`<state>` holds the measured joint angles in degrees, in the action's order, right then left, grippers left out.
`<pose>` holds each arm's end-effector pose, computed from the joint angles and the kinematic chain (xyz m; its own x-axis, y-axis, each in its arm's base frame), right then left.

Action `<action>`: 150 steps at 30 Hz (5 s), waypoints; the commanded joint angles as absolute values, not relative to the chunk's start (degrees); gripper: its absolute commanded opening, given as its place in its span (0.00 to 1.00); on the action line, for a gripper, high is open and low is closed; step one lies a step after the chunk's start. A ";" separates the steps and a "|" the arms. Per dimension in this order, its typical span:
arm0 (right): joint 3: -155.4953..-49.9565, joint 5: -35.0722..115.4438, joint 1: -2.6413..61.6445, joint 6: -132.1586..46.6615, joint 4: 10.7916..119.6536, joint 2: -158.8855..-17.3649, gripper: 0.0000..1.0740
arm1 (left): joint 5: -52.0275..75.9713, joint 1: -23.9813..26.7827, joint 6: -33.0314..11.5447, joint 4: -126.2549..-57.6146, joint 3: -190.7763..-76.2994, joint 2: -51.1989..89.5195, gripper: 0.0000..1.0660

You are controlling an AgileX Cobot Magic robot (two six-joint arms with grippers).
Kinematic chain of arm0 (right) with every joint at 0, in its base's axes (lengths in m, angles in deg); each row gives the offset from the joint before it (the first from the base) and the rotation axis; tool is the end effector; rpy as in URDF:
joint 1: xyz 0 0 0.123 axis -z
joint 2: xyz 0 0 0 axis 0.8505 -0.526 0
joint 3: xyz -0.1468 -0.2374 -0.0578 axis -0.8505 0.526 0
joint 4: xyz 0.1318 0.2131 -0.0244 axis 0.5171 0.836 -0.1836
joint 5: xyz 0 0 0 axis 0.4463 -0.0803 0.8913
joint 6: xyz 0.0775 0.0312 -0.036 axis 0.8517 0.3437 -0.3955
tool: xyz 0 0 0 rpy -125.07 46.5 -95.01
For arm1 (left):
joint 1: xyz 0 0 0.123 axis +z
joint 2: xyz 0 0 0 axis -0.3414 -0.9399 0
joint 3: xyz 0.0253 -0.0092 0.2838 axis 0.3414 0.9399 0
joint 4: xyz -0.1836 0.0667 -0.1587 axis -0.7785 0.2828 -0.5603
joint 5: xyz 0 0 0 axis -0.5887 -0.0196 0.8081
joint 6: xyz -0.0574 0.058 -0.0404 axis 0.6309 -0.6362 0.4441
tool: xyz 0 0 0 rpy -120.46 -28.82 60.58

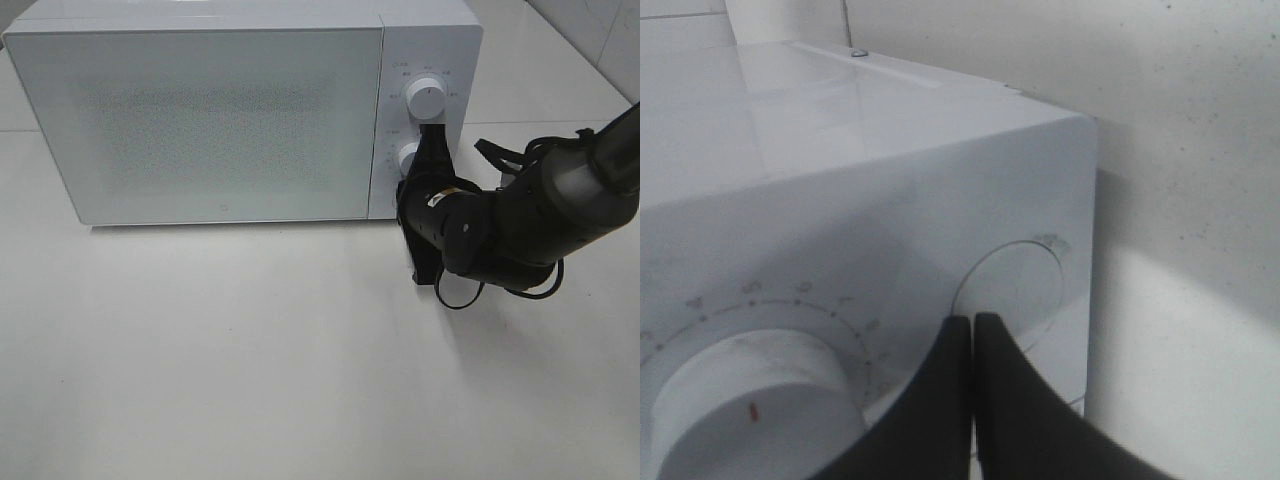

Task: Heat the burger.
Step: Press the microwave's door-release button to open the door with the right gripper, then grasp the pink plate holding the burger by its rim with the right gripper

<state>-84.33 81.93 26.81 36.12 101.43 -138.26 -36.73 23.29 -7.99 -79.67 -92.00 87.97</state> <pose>0.3373 0.1615 0.0994 -0.0719 0.9974 0.0067 0.3912 0.0220 0.9200 -0.0051 -0.0035 0.2789 -0.4337 -0.0279 -0.9006 -0.0274 0.9995 -0.0177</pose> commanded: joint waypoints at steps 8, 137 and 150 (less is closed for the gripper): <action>-85.42 84.50 26.87 34.34 102.64 -139.58 0.00 | -36.33 23.29 -8.22 -79.90 -91.83 89.00 0.94; -93.21 -12.10 28.07 -101.68 64.08 -106.17 0.08 | -36.33 23.29 -8.22 -79.90 -91.83 89.00 0.94; -93.33 -5.05 27.95 -87.87 58.81 -106.63 0.90 | -36.33 23.29 -8.22 -79.90 -91.83 89.00 0.94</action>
